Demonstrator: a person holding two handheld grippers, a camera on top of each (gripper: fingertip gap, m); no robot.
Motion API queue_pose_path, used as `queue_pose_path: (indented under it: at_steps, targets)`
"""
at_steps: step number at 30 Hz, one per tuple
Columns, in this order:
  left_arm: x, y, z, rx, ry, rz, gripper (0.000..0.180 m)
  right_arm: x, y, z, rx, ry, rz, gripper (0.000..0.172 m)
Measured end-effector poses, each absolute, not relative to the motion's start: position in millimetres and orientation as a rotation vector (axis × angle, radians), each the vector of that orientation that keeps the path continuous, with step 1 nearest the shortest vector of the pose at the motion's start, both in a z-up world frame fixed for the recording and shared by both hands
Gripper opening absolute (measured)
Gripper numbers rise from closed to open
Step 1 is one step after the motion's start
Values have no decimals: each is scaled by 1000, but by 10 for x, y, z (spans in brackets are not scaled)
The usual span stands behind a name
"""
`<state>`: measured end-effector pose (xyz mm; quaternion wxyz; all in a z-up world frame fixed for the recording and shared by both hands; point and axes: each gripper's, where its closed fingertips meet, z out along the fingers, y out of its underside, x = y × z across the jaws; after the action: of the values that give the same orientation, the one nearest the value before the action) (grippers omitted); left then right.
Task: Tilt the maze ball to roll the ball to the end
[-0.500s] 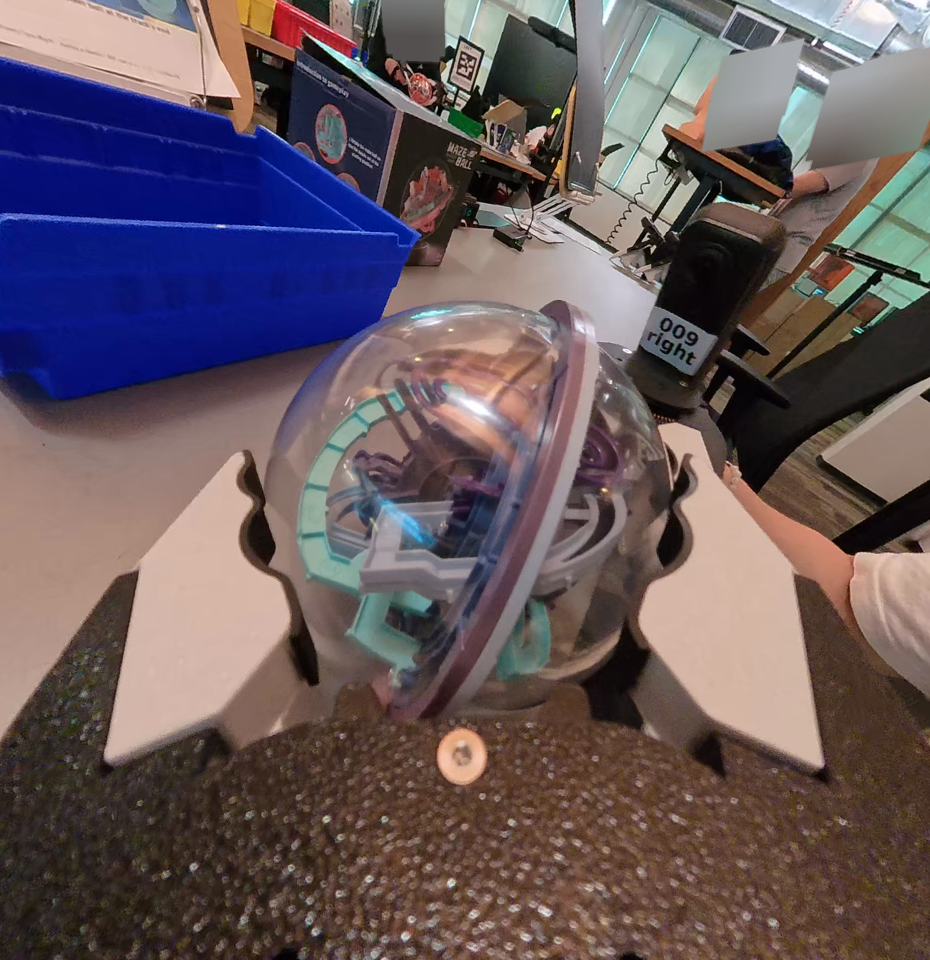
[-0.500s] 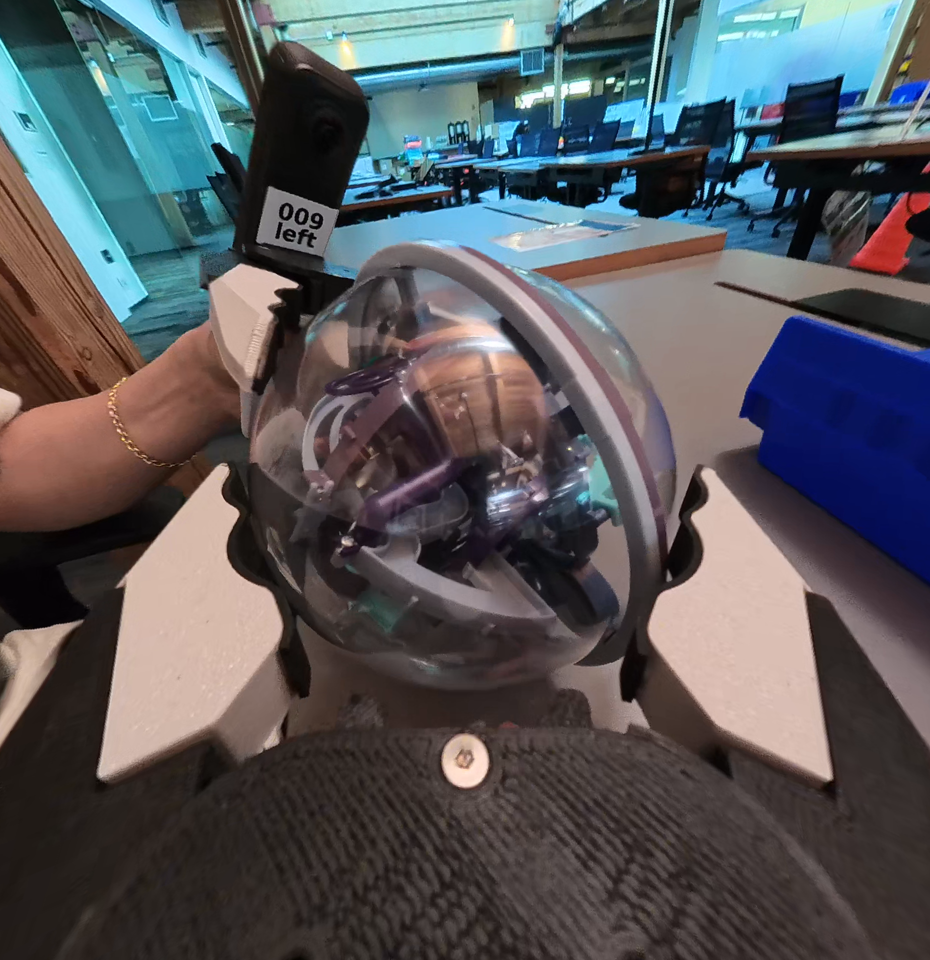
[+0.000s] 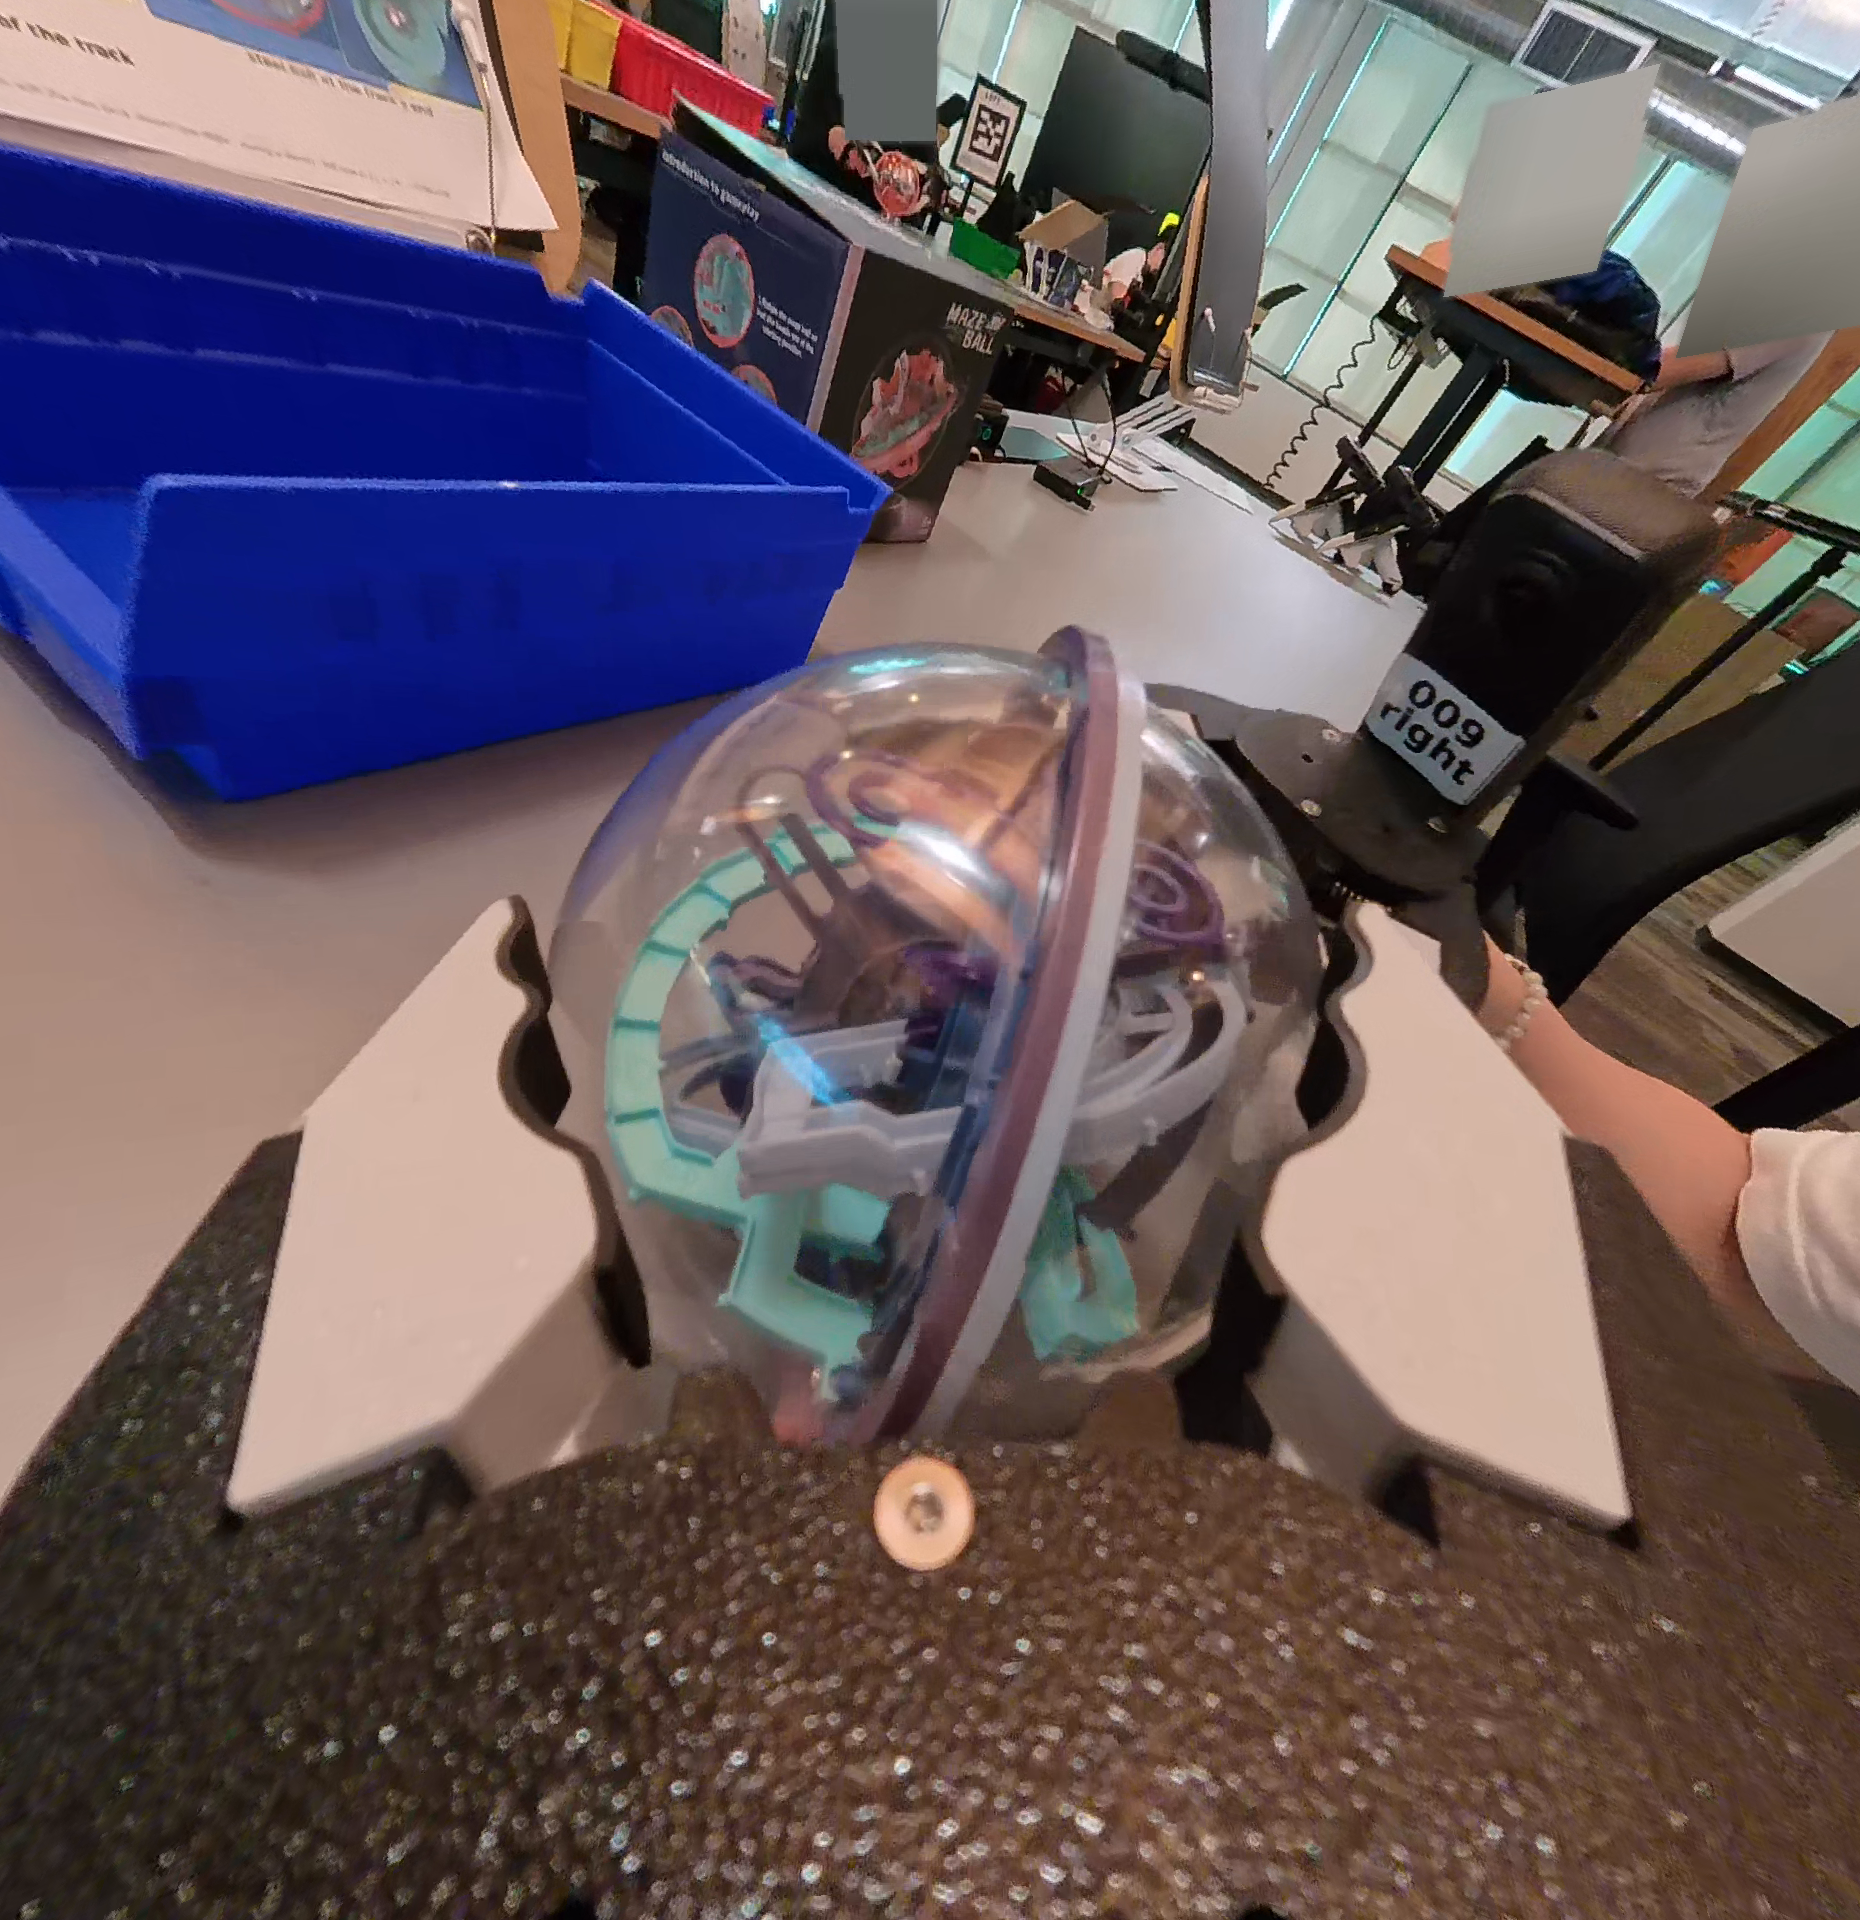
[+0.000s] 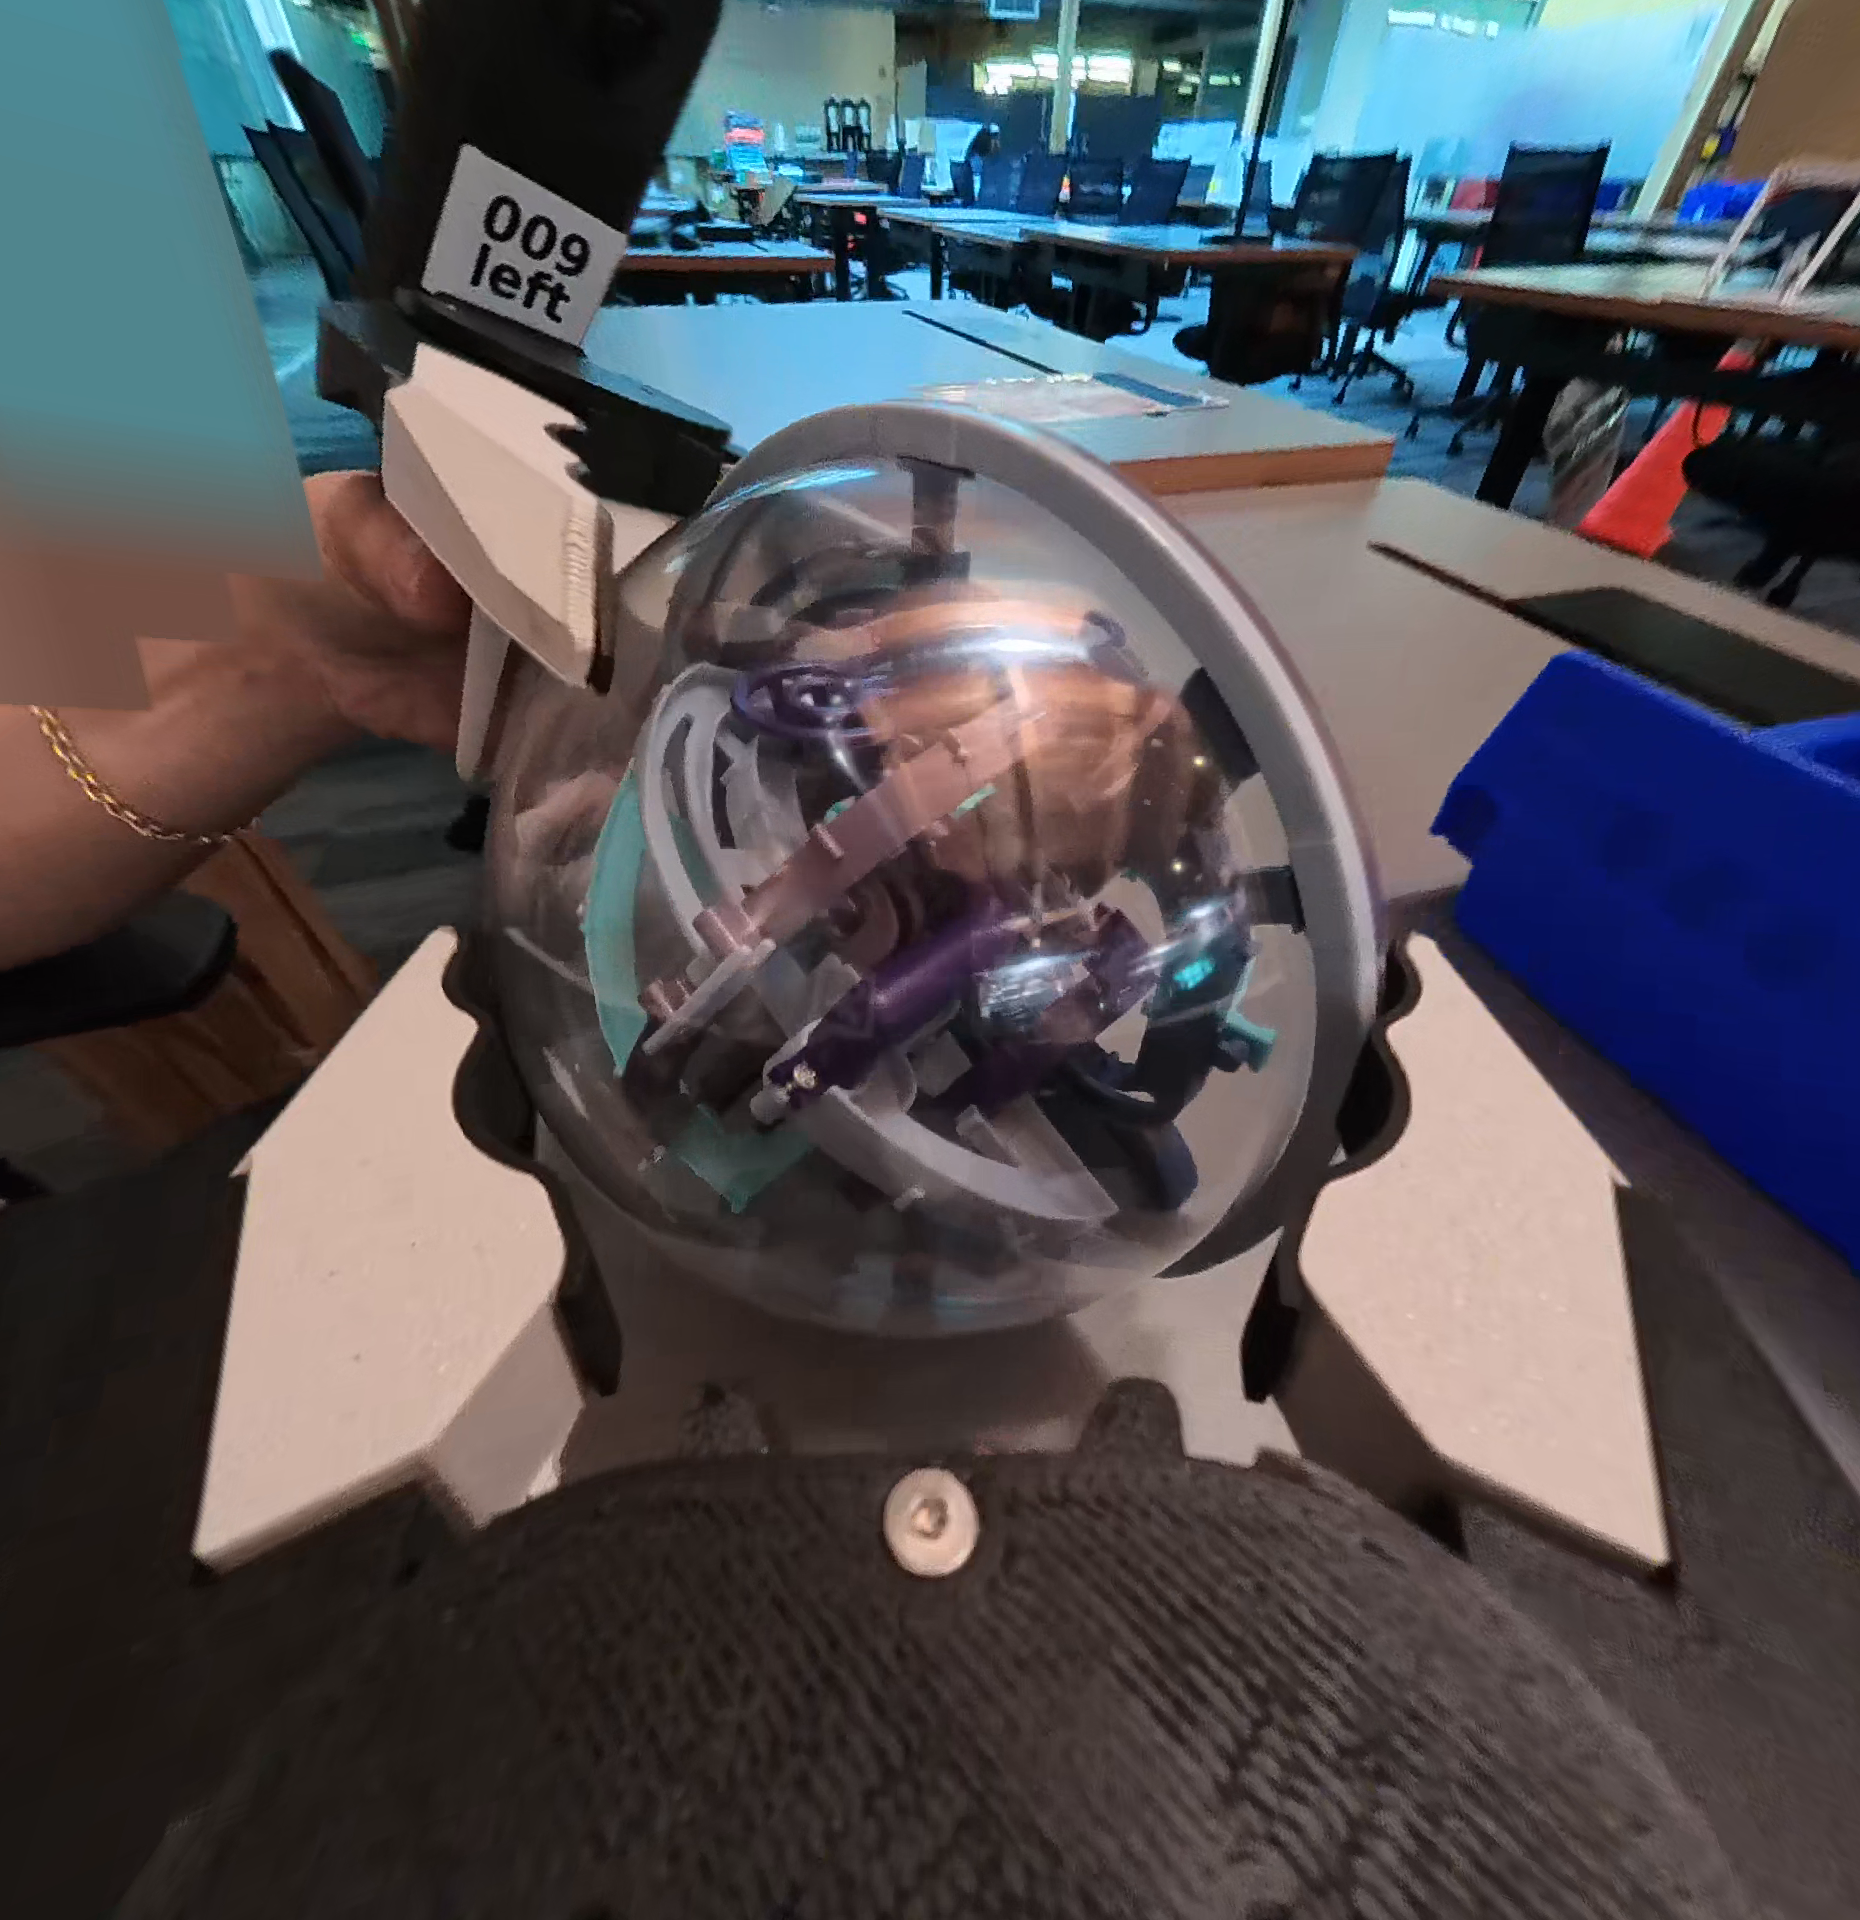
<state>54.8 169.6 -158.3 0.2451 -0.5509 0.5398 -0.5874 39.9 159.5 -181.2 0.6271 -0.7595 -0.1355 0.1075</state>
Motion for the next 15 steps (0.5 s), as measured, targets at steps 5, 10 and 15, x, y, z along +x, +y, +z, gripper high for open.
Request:
queue_pose_path:
  at_steps: [5,10,15]
  targets:
    - [523,1772,-1518,-1531,1420,-1653,128,364,1634,-1788,-1741,-148,423,158]
    - [506,1773,-1533,-1565,1425,-1665,123,363,1634,-1817,-1733,-45,571,158]
    - [494,1704,-1514,-1527,1470,-1625,124,336,1578,-1834,-1758,-91,580,158]
